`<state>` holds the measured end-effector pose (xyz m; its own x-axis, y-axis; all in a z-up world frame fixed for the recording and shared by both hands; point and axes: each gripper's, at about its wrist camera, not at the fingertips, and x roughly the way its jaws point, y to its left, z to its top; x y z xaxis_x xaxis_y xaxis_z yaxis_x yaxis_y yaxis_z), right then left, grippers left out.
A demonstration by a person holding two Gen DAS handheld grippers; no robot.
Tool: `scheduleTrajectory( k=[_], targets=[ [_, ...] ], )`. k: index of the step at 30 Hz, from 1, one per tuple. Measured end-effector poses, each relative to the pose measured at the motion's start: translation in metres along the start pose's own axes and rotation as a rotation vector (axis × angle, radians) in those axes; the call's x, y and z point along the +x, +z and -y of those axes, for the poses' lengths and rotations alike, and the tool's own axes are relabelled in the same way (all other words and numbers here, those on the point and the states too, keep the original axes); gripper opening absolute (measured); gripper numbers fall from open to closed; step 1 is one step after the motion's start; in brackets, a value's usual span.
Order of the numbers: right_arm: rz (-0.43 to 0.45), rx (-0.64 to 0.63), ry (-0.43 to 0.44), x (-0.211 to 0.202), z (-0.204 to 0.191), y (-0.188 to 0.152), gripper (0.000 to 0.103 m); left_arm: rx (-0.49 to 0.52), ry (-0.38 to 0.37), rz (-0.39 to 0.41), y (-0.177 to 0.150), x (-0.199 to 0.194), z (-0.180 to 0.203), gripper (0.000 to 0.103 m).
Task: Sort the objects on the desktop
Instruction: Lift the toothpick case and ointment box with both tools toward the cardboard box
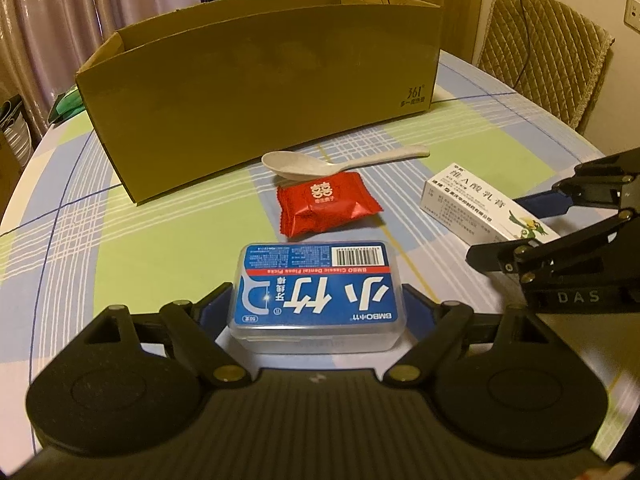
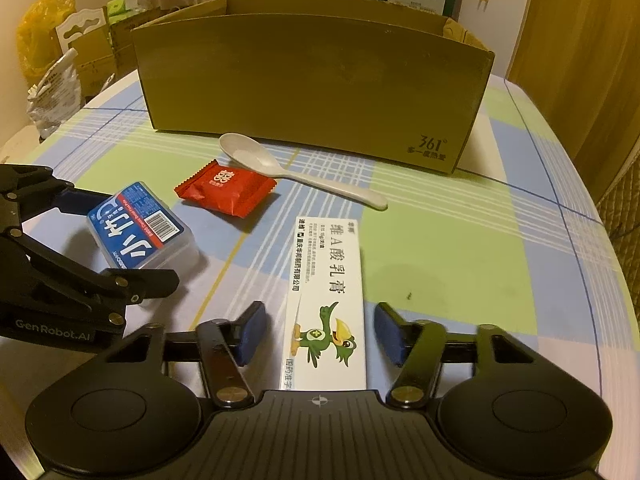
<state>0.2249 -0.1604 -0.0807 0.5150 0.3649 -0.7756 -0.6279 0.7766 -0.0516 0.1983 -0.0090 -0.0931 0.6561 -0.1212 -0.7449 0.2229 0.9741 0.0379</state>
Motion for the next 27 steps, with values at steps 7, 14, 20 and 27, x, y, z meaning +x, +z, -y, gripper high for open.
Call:
scheduleTrajectory(
  k=[7, 14, 20, 27],
  targets=[
    [0.009, -0.014, -0.009, 0.000, -0.003, 0.000, 0.036, -0.013, 0.000, 0.003, 0.001, -0.001, -0.002, 0.083],
    [0.020, -0.019, -0.028, -0.002, -0.005, -0.001, 0.035, -0.020, -0.005, 0.007, 0.002, -0.003, -0.003, 0.083],
    [0.042, -0.001, -0.028, -0.004, -0.003, 0.001, 0.035, -0.020, -0.003, 0.022, 0.005, -0.008, -0.002, 0.083],
    [0.063, 0.028, -0.020, -0.012, -0.001, 0.003, 0.035, -0.026, -0.002, 0.029, 0.007, -0.011, -0.002, 0.083]
  ],
)
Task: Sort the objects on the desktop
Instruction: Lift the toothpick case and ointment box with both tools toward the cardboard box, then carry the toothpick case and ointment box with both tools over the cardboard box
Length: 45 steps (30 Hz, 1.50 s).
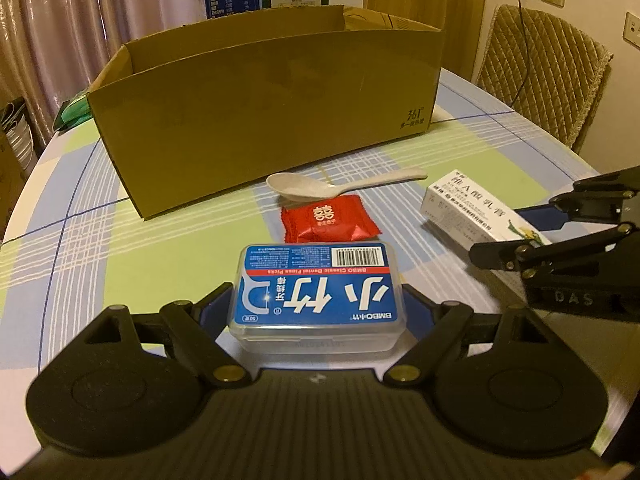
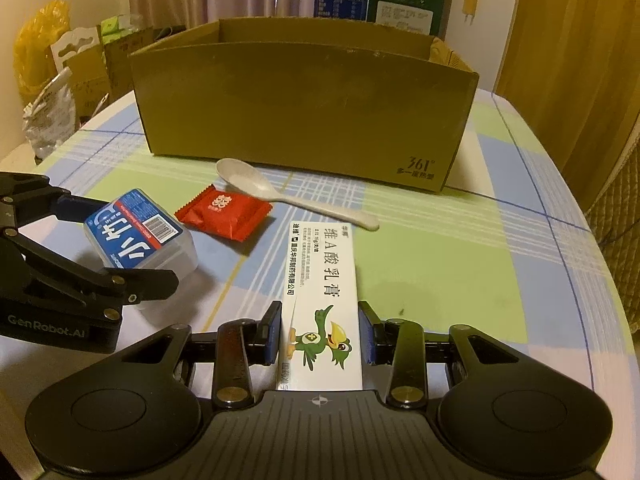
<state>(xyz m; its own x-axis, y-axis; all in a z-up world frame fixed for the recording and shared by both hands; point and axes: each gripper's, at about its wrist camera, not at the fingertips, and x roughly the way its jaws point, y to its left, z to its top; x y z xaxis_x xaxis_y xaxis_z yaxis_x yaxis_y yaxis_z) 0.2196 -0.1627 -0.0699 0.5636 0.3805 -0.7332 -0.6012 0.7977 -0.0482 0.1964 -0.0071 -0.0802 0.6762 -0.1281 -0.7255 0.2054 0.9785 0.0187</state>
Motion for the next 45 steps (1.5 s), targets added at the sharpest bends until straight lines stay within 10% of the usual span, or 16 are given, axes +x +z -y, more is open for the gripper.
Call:
scheduleTrajectory(
  k=[17, 45],
  targets=[
    [0.040, 0.068, 0.022, -0.039, -0.001, 0.008, 0.035, -0.096, 0.021, 0.045, 0.012, -0.042, -0.002, 0.083],
    [0.152, 0.021, 0.040, -0.080, 0.034, 0.117, 0.035, -0.031, 0.071, 0.148, 0.118, -0.089, -0.030, 0.083]
  ],
)
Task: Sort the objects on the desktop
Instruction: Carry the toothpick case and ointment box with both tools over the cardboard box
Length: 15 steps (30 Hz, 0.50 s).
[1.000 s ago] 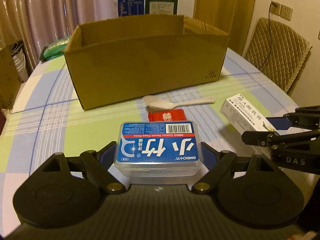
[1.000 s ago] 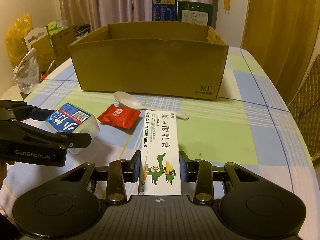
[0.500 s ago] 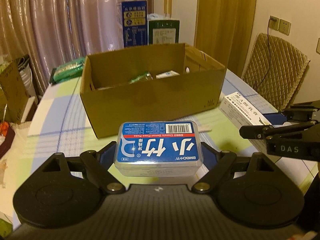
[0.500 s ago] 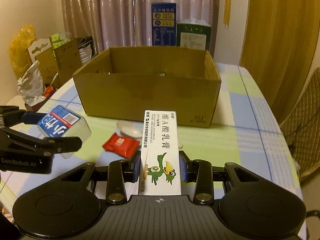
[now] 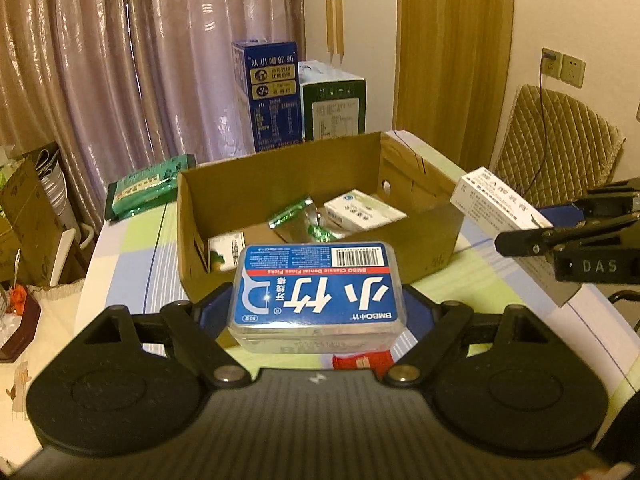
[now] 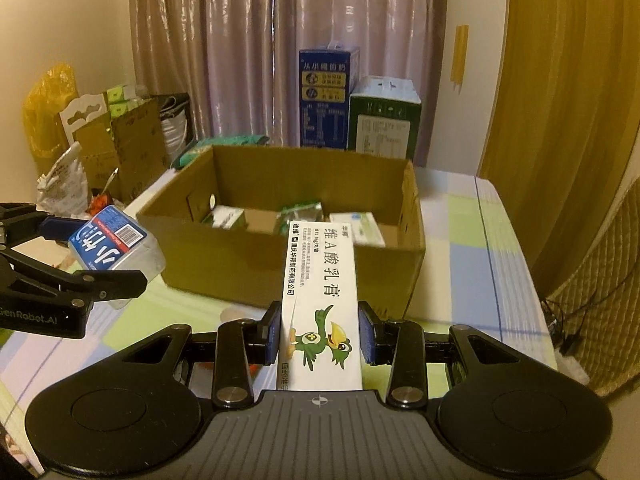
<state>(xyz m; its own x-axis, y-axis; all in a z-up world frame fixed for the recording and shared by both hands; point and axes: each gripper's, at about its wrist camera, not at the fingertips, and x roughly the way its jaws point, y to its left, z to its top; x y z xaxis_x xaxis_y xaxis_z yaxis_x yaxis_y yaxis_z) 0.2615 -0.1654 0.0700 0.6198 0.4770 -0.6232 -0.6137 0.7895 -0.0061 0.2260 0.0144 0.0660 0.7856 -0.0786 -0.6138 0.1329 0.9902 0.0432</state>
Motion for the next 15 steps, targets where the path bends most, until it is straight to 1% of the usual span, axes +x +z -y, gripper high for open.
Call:
scheduleTrajectory(
  k=[3, 6, 15],
  targets=[
    [0.013, 0.006, 0.006, 0.003, 0.004, 0.017, 0.035, 0.018, 0.012, 0.004, 0.014, 0.006, -0.005, 0.083],
    [0.020, 0.001, 0.011, 0.006, 0.006, 0.032, 0.035, 0.015, 0.019, 0.013, 0.030, 0.011, -0.013, 0.083],
    [0.018, 0.008, 0.031, 0.037, 0.016, 0.086, 0.035, 0.011, 0.038, 0.009, 0.071, 0.041, -0.035, 0.083]
  ],
)
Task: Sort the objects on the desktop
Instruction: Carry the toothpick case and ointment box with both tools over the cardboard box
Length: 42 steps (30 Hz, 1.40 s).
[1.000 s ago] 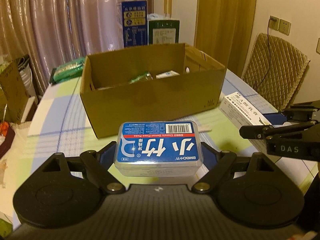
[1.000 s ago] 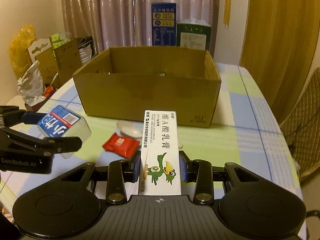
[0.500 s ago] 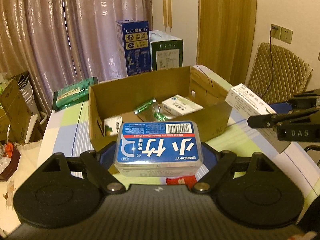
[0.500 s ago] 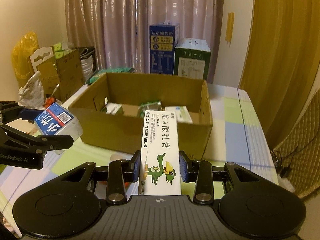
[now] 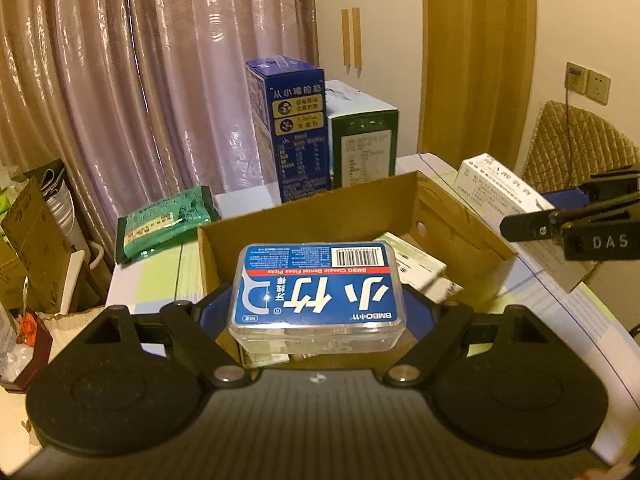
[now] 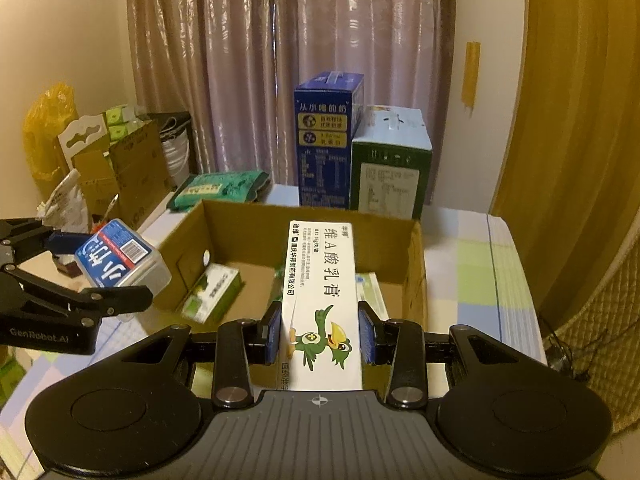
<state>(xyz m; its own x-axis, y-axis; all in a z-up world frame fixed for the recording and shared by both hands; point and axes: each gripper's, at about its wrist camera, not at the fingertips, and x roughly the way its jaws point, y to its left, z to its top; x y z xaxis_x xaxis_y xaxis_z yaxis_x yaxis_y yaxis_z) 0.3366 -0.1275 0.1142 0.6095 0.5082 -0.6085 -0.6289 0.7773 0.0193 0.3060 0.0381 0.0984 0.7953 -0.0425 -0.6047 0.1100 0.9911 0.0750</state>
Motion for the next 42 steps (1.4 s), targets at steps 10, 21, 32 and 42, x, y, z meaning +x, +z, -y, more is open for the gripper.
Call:
scheduleTrajectory(
  k=[10, 21, 32, 42],
  targets=[
    [-0.008, -0.001, 0.004, 0.032, 0.009, 0.025, 0.035, -0.029, 0.008, -0.027, 0.017, 0.037, -0.014, 0.083],
    [-0.038, -0.018, 0.009, 0.066, 0.011, 0.027, 0.035, -0.053, 0.003, -0.063, 0.012, 0.070, -0.023, 0.083],
    [-0.066, -0.021, 0.008, 0.088, 0.014, 0.023, 0.035, -0.057, -0.001, -0.075, 0.012, 0.093, -0.026, 0.083],
    [-0.079, -0.027, 0.007, 0.105, 0.017, 0.022, 0.035, -0.068, -0.002, -0.086, 0.011, 0.111, -0.032, 0.083]
  ],
)
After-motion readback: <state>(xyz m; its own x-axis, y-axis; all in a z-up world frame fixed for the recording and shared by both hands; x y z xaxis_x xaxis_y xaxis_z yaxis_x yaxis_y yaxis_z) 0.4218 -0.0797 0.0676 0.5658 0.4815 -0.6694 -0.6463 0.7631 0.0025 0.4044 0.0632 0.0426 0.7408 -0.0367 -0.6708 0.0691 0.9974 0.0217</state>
